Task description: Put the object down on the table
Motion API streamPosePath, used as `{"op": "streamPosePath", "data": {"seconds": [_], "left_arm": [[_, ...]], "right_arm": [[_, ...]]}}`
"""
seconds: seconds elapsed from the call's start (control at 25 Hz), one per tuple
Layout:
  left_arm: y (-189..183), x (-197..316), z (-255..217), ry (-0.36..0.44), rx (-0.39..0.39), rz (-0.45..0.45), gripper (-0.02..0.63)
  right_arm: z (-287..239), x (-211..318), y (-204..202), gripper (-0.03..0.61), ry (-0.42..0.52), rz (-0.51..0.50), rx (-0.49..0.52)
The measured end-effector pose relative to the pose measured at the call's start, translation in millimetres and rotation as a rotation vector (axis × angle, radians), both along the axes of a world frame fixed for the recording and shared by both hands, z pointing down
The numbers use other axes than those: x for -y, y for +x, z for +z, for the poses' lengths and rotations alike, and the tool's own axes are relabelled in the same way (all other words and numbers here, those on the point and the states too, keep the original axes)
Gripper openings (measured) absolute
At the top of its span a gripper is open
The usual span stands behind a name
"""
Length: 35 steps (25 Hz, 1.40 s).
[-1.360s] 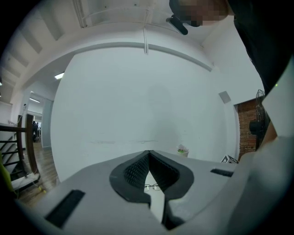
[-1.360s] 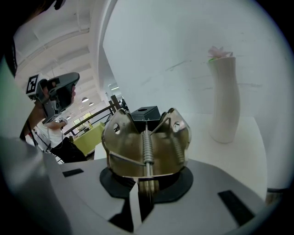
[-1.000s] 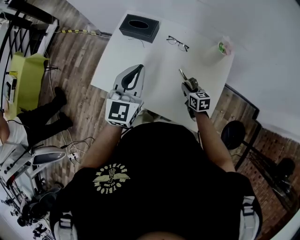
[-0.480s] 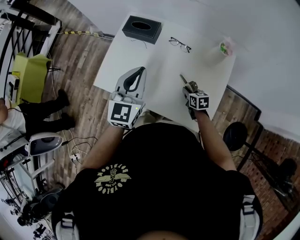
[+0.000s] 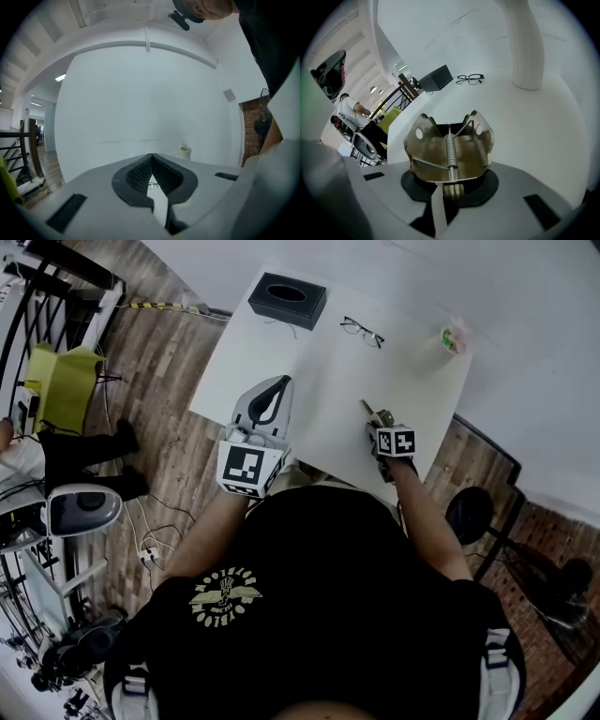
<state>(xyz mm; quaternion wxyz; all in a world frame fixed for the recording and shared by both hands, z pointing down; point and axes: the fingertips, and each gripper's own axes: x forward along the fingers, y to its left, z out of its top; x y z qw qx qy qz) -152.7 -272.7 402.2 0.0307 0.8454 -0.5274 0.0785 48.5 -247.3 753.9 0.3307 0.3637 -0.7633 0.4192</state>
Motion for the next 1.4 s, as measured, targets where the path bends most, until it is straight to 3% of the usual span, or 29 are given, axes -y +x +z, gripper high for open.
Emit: {"op": "streamPosePath", "data": {"seconds": [0.48,0.84,1.16,1.24,1.32,1.4], "left_arm": [[6.3,4.8,-1.9,0.009,-0.011,0.034,0.006],[8.6,8.7,-4.2,0.016,-0.028,0.063,0.006],[13.0,16.4,-3.3,0.018,-0.045,0.099,0.006],[15.2,17.9,-2.9,0.016,-0.048,0.112,0.006],[18.2,18.2,-4.0,0.015,-0.049,0.127,0.006],[21.7,19.2,-5.0,0.015,-0.052,0.14,0.006]], "right_arm": [[-12.2,-3.3,-14.2,0.276,0.011,-0.053,0.077],[-30.4,11.2,13.4,0.287,0.081,0.006,0.022],[-58.2,30.3,34.3,0.29,0.28,-0.039,-0.206],[-72.1,35.5,33.9,0.273,0.335,-0.028,-0.221],[-88.4,38.5,34.6,0.096,0.389,0.006,-0.221],[-103.4,39.7,34.0,0.017,0.437,0.024,-0.216]]}}
